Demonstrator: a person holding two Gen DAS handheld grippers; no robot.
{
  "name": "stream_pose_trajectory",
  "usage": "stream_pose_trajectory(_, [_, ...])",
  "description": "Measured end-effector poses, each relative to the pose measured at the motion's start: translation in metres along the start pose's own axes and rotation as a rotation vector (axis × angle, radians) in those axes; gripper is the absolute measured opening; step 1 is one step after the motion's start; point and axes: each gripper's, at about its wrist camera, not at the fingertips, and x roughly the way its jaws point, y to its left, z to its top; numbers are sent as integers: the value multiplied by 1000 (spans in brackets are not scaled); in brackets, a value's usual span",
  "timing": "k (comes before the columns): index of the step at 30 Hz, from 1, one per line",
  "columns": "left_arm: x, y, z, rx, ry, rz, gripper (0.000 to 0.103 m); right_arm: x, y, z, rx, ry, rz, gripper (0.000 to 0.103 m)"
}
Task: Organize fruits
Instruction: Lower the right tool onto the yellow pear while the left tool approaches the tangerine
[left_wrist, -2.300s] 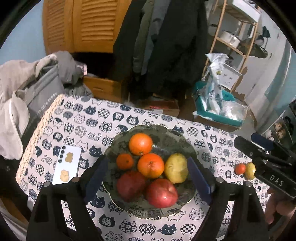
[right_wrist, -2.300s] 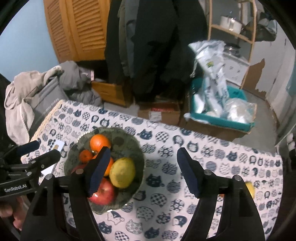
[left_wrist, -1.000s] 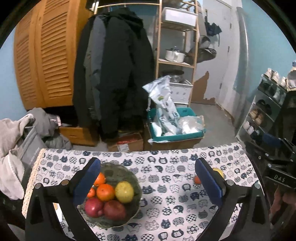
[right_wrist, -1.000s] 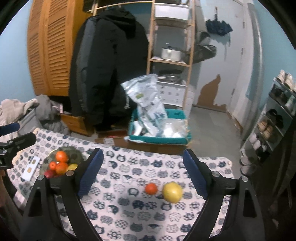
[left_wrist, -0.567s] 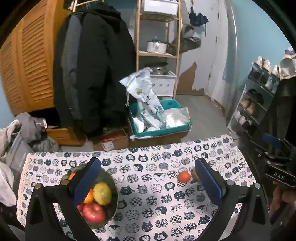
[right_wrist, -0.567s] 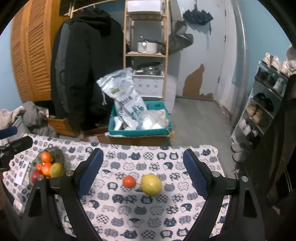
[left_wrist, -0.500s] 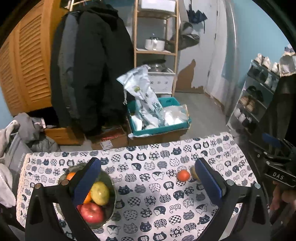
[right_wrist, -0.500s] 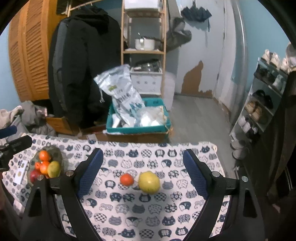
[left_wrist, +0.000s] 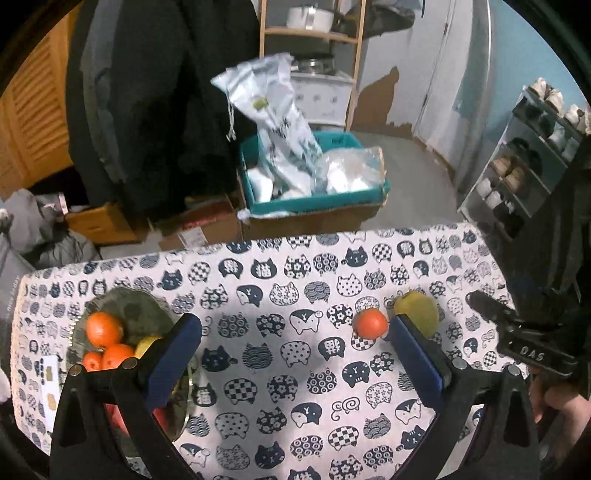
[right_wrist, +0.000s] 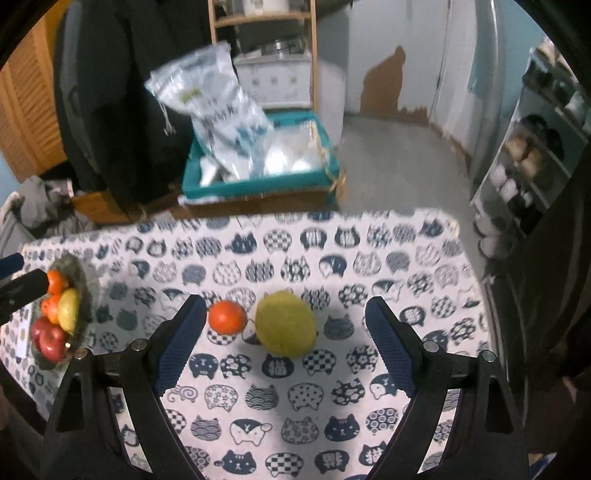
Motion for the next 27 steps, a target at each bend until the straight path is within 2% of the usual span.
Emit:
stream_pose_trajectory(6, [48, -3, -1, -30, 86, -19, 102, 53, -3, -7, -7, 106, 4, 87])
stream_pose_trajectory(13, [95, -7, -10, -16, 168, 1, 102, 102, -9, -18, -1, 218, 31, 87])
stream_pose_trajectory(24, [127, -15, -15, -20, 221, -18, 102, 141, -4, -28, -13, 300, 54, 87])
stream_pose_trajectory(27, [131, -19, -14, -19, 226, -31, 102, 147, -1, -30, -20, 314, 66, 79])
